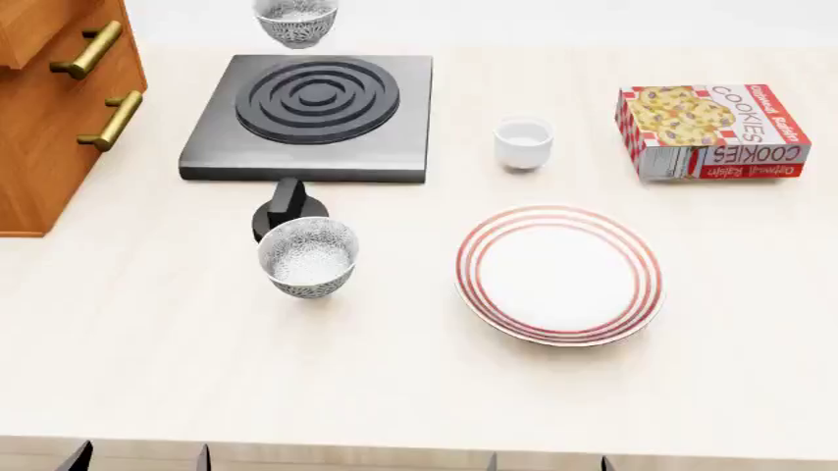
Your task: Pick the akita bowl on the stove and place it on the plate.
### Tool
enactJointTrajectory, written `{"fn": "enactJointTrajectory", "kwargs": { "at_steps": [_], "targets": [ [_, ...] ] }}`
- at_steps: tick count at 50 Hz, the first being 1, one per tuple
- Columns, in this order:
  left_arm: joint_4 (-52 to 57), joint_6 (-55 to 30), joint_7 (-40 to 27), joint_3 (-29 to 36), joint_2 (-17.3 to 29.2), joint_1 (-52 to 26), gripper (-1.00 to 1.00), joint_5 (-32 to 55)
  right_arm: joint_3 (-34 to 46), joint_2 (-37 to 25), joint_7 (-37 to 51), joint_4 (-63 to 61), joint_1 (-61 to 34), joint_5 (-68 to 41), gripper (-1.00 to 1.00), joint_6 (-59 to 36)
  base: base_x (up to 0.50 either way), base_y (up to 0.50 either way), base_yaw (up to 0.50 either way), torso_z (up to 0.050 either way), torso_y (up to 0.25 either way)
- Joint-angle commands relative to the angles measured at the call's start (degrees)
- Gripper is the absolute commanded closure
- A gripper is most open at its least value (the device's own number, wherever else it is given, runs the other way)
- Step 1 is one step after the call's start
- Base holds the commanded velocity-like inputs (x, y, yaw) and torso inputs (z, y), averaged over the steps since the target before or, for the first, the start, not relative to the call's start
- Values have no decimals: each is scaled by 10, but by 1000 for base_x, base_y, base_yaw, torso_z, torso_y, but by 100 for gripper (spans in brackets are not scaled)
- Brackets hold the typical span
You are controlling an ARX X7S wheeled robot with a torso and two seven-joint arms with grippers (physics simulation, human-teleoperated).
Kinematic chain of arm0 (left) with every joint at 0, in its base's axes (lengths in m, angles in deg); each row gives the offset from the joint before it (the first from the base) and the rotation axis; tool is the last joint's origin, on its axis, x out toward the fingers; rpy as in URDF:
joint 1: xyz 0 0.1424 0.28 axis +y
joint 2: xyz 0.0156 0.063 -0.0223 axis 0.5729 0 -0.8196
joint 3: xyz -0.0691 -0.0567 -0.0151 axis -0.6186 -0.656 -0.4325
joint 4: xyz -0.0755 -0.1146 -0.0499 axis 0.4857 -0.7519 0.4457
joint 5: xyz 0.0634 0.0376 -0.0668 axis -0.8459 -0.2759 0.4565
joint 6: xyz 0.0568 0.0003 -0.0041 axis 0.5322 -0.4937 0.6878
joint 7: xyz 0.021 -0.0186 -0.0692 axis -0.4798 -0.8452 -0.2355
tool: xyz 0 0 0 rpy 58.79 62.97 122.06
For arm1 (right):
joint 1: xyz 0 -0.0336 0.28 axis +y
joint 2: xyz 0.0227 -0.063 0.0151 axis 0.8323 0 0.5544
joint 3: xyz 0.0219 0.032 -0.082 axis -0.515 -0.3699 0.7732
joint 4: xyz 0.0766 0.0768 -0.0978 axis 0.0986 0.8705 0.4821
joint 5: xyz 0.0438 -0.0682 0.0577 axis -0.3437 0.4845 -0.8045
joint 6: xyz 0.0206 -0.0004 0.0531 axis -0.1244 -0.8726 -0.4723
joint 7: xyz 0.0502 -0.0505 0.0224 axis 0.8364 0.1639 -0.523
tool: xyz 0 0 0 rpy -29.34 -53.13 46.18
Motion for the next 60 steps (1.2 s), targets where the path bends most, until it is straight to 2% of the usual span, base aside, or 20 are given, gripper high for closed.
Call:
{"fn": "enactJointTrajectory", "kwargs": {
  "at_steps": [1, 25, 33, 40, 50, 53, 60],
  "targets": [
    [-3, 0, -10, 10, 9, -2, -100, 9, 11, -9, 12, 3, -2, -9, -100, 0, 0, 0, 0, 0, 0],
    [-10, 9, -44, 50, 40, -5, -100, 30, 46, -39, 44, 8, -3, -41, -100, 5, 0, 0, 0, 0, 0],
    [-11, 12, -48, 57, 46, -5, -100, 36, 65, -48, 32, -12, -21, -55, -100, -41, 0, 0, 0, 0, 0],
    [-19, 18, -52, 62, 50, -8, -100, 40, 101, -60, 35, -91, -106, -22, -100, -165, 0, 0, 0, 0, 0],
    [-12, 13, -61, 70, 57, -7, -100, 47, 118, -31, 47, -210, -330, -27, -100, -411, 0, 0, 0, 0, 0],
    [-6, 9, -63, 72, 59, -5, -100, 49, 90, -14, 58, -227, -408, -50, -100, -476, 0, 0, 0, 0, 0],
    [-7, 10, -68, 77, 62, -6, -100, 51, 52, -36, 50, -241, -550, -78, -100, -609, 0, 0, 0, 0, 0]
  ]
}}
